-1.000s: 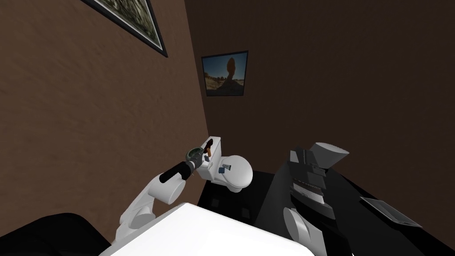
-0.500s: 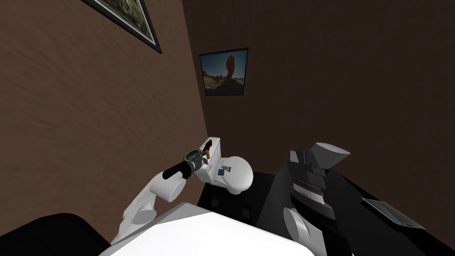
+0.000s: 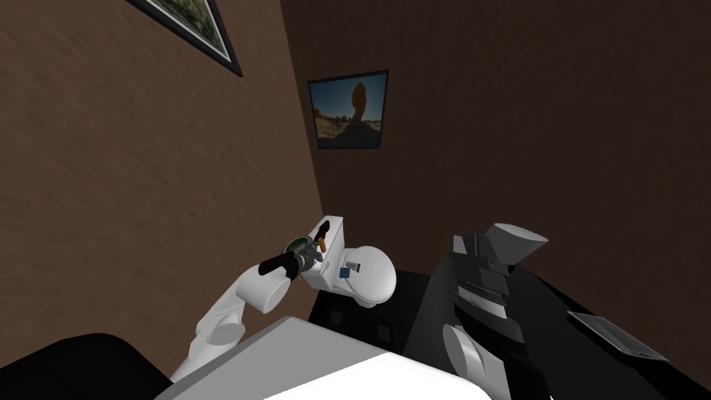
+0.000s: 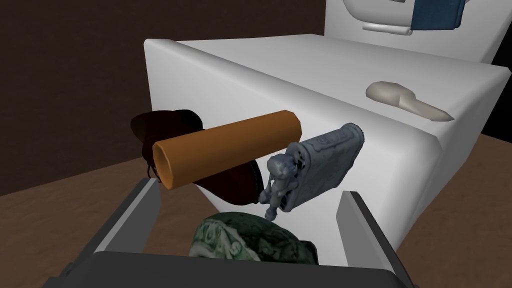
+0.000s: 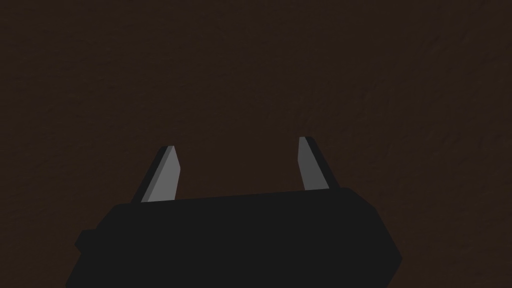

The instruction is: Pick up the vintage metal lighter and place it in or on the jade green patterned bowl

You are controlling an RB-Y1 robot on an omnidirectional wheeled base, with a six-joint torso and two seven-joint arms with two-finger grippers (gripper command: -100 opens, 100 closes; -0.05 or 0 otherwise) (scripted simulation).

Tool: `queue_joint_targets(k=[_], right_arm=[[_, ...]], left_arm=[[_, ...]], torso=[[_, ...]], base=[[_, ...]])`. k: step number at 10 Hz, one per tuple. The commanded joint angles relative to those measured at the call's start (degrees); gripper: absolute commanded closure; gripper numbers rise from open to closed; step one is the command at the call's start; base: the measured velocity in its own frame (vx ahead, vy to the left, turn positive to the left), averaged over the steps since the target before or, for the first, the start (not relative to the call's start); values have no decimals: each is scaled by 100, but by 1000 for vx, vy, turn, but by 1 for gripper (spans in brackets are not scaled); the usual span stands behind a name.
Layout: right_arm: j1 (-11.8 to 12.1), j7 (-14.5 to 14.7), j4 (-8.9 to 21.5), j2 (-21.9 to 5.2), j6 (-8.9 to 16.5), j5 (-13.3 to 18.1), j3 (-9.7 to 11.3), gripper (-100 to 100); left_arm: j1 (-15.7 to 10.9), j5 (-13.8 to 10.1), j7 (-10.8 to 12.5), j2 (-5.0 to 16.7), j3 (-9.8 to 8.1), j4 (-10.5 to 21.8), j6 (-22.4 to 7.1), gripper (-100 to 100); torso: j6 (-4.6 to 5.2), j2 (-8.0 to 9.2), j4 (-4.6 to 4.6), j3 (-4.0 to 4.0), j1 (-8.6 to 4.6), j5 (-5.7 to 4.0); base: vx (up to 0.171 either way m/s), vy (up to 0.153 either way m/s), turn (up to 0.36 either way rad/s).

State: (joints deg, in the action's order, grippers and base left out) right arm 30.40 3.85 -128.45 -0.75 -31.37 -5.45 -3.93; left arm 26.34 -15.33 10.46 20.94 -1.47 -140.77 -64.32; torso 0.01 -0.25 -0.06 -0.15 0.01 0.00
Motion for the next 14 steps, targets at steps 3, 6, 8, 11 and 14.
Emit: queue_joint_targets(k=[3, 6, 8, 11, 14], right_arm=[[0, 0, 0, 0, 0, 0, 0, 0], [-1, 0, 0, 0, 0, 0, 0, 0], [-1, 0, 0, 0, 0, 0, 0, 0], [-1, 0, 0, 0, 0, 0, 0, 0], [-1, 0, 0, 0, 0, 0, 0, 0]], left_arm=[[-60, -97, 0, 124, 29, 70, -466, -100], [-28, -151, -5, 184, 41, 137, -600, -100], [-84, -130, -40, 160, 55, 341, -489, -100], [-129, -116, -63, 142, 63, 483, -398, -100], [-130, -112, -76, 145, 67, 496, -385, 100]], torso=[[0, 7, 2, 4, -1, 0], [0, 13, 1, 6, 1, 1], [0, 18, 3, 10, 1, 1], [5, 4, -3, 0, 3, 5], [1, 0, -2, -2, 9, 9]], base=[[41, 2, -7], [17, 1, 0], [3, -2, -14], [8, -4, -14], [0, 0, 0]])
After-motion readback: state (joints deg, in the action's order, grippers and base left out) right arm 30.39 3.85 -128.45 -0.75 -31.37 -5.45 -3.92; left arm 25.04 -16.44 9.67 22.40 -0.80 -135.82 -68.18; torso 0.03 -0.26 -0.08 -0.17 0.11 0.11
